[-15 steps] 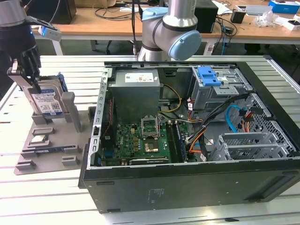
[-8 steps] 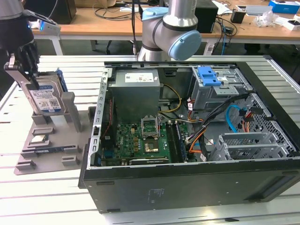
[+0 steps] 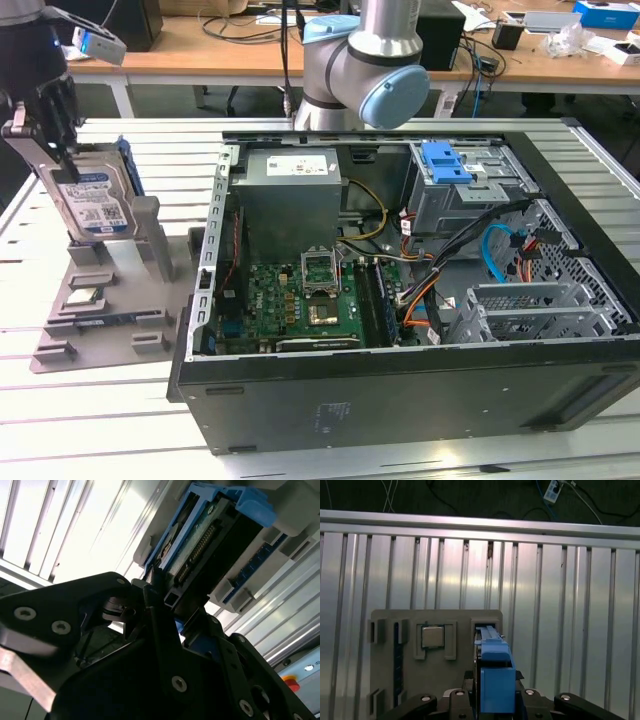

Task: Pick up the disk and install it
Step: 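Pick up the disk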

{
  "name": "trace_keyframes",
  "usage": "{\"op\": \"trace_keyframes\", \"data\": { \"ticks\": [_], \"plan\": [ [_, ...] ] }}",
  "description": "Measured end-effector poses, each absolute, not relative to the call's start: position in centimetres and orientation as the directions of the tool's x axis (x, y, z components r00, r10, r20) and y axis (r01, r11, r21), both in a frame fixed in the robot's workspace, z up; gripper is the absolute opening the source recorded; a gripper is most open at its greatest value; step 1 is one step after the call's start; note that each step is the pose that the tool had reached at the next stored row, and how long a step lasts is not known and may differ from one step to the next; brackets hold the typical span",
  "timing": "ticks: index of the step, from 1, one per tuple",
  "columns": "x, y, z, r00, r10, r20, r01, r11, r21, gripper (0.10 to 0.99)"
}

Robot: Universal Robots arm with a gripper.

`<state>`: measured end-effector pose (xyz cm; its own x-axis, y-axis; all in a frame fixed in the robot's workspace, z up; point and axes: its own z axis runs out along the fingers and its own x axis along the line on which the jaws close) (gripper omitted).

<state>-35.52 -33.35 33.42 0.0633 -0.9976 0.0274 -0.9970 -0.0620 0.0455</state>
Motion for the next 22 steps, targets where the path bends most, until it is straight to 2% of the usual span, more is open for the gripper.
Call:
{"op": "trace_keyframes", "data": {
  "ticks": [22],
  "plan": [
    [-35.5, -33.3, 37.5, 0.063, -0.998, 0.027, -0.997, -0.062, 0.046, 0.365]
  ]
}}
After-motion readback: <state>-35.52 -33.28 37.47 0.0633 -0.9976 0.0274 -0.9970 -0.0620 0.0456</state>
